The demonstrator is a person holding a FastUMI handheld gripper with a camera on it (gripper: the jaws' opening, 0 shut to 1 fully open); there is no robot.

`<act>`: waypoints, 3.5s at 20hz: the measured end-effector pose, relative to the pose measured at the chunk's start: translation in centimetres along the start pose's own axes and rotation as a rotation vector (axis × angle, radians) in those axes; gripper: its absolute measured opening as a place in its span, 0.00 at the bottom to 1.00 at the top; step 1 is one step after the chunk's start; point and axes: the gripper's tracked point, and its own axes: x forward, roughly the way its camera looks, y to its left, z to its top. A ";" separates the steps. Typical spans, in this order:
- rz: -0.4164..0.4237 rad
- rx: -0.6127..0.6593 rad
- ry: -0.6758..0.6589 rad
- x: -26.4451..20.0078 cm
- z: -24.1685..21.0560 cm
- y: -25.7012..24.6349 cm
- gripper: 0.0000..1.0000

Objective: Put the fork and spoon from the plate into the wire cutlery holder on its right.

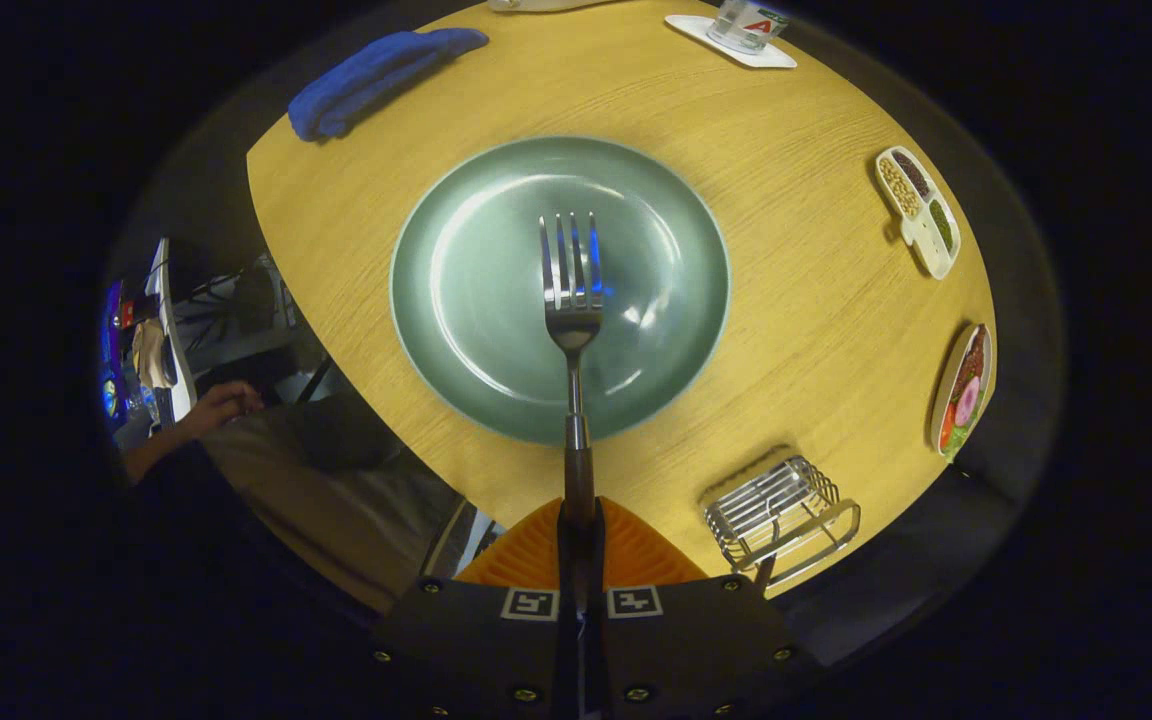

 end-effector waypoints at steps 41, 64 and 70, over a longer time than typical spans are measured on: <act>-0.023 0.138 0.495 -0.5 -12.0 -15.2 0.11; -0.468 0.638 -1.374 -22.1 -6.1 -7.9 0.21; -0.448 0.710 -1.592 -25.7 -5.8 -6.0 0.21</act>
